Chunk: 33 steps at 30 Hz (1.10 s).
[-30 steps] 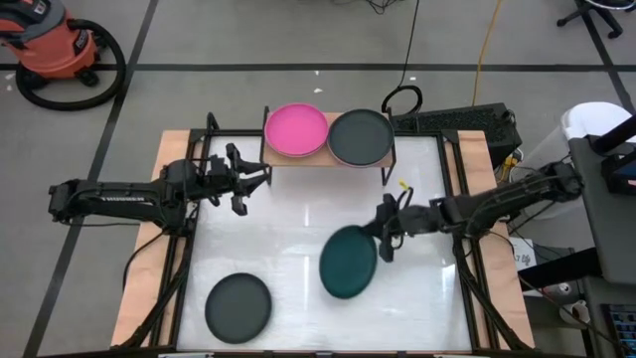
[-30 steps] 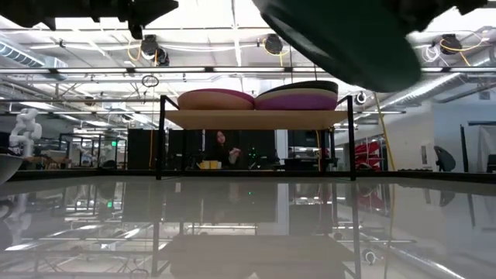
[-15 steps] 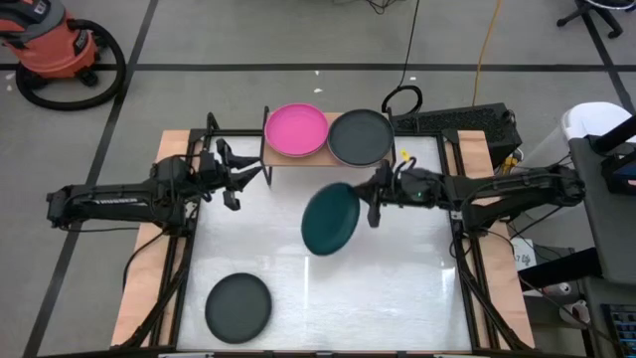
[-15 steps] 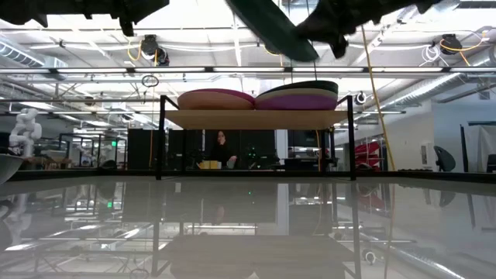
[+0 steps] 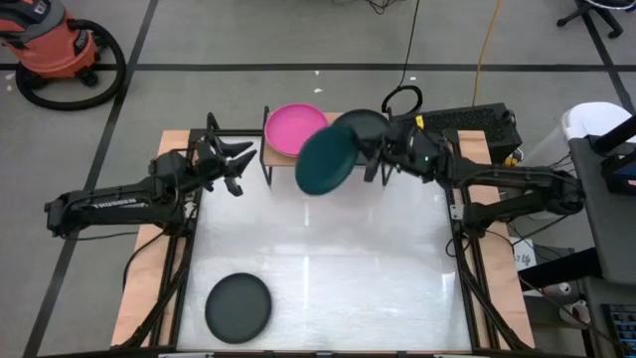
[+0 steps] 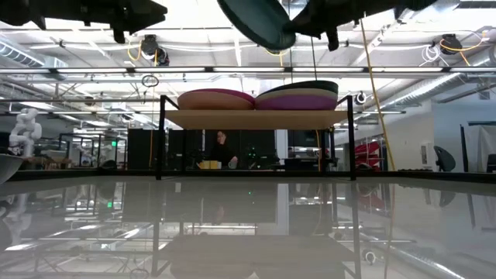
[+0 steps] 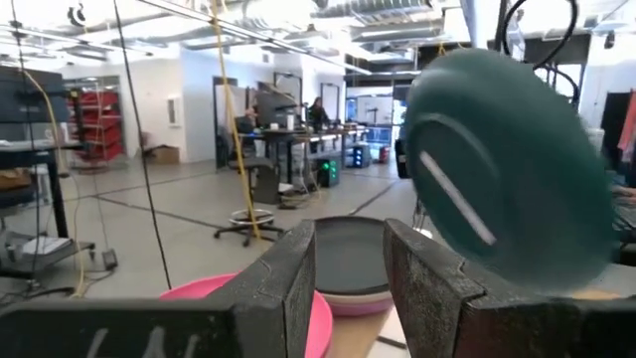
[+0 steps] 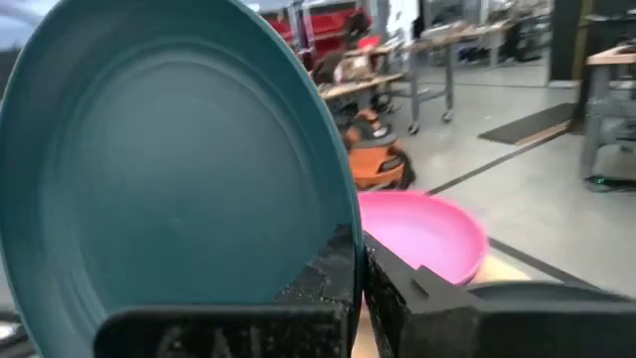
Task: Place and stack plates onto a shelf
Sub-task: Stack the dark green plate on top of the pink plate on top of the shelf
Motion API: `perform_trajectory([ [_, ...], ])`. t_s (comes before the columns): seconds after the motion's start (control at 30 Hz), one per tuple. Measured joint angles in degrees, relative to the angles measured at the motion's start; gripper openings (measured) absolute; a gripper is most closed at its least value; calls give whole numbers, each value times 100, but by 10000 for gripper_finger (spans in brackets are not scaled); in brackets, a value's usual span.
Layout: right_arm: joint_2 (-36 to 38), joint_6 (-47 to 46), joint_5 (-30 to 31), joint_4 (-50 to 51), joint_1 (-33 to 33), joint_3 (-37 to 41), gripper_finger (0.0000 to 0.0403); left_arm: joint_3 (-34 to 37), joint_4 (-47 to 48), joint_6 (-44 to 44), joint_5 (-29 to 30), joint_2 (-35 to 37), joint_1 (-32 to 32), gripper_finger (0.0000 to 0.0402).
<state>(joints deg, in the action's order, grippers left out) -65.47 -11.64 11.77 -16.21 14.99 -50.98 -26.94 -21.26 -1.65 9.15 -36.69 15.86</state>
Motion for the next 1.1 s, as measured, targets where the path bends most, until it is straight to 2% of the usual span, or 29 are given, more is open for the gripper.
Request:
perform_trajectory([
  [0.17, -168, -169, -454, -387, 554, -2, 0, 0, -11, -13, -2, 0, 87, 126],
  [0.27, -415, -262, -495, -468, 823, -146, 0, -2, -46, -20, 11, 0, 105, 126],
  [0.5, -1519, -260, -1041, -118, 1294, -1303, 0, -2, -114, -74, 9, -4, 105, 126],
  [0.7, -2465, -471, -1043, 317, 1656, -2184, 0, -2, -52, -53, 4, -4, 104, 126],
  [0.9, -2939, -819, -1070, 327, 1918, -2280, 0, -2, 13, 35, 4, -4, 92, 126],
  [1.1, -3224, -882, -1488, 334, 1960, -2280, 6, -2, 11, 45, 4, -4, 93, 126],
])
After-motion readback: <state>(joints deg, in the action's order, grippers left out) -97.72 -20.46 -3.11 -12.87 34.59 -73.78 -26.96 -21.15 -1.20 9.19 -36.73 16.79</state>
